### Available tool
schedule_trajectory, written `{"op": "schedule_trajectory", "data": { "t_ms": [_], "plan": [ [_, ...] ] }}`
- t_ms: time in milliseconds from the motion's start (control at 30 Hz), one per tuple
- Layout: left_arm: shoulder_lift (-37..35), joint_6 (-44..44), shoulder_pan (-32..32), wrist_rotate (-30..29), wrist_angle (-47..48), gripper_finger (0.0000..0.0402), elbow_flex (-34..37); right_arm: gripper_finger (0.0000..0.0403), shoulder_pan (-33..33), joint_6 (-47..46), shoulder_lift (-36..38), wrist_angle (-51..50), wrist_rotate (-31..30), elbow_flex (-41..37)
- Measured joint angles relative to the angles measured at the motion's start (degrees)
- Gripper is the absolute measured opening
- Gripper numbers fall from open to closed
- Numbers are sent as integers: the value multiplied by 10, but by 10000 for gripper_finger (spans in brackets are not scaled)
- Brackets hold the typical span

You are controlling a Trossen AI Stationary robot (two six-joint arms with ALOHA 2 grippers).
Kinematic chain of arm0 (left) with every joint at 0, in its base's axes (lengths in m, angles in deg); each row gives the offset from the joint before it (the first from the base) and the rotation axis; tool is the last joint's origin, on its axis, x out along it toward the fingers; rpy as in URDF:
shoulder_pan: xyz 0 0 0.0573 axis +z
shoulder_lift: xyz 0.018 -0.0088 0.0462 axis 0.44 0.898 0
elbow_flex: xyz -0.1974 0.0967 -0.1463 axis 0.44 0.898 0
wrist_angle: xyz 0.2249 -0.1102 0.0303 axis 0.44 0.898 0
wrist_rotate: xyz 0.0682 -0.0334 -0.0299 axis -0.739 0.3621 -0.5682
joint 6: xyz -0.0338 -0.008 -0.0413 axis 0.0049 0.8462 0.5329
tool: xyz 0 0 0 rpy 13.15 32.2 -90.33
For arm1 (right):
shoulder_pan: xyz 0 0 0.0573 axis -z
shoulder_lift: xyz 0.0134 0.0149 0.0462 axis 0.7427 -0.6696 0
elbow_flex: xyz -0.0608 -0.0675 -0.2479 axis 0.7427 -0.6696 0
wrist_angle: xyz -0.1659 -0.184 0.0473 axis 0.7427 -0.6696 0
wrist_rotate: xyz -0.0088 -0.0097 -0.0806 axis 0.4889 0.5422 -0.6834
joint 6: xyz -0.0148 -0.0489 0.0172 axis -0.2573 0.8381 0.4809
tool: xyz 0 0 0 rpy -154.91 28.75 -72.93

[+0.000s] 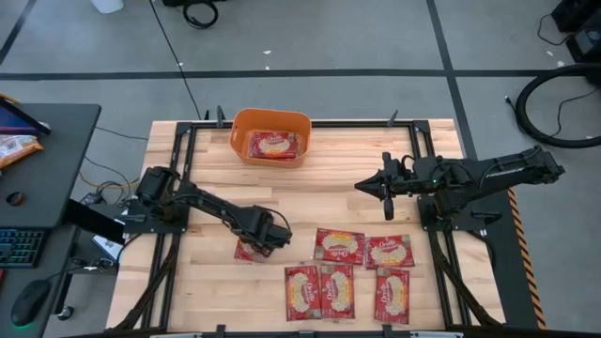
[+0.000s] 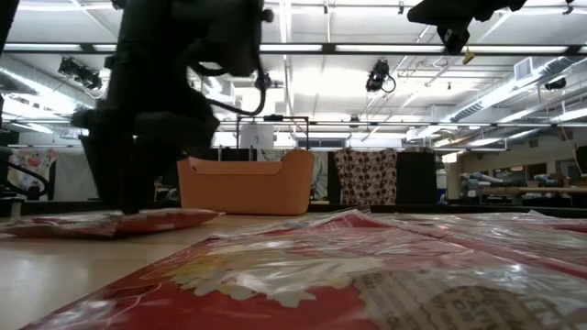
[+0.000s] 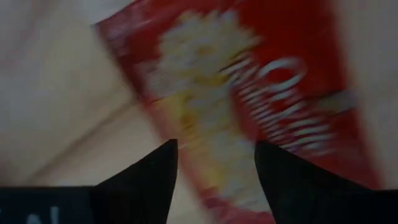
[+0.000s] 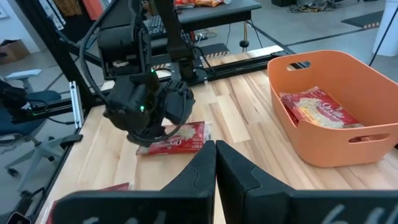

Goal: Sort popcorn bags into baskets
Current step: Put the red popcorn bag into the orange container

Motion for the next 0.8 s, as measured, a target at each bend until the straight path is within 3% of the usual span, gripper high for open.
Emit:
{"op": "schedule_trajectory", "data": {
  "t_ms": [167, 467, 600, 800],
  "plan": [
    [-5, -65, 8, -2, 98, 192, 0, 16, 0, -1, 0, 0, 3, 0],
    [-13, -28, 10, -5, -4, 172, -61, 16, 0, -17, 0, 1, 3, 0],
    [-10, 37, 9, -36, -40, 183, -62, 16, 0, -16, 0, 7, 3, 0],
    [26, 45, 9, -13, -52, 235, -62, 16, 0, -16, 0, 15, 3, 0]
  ]
}}
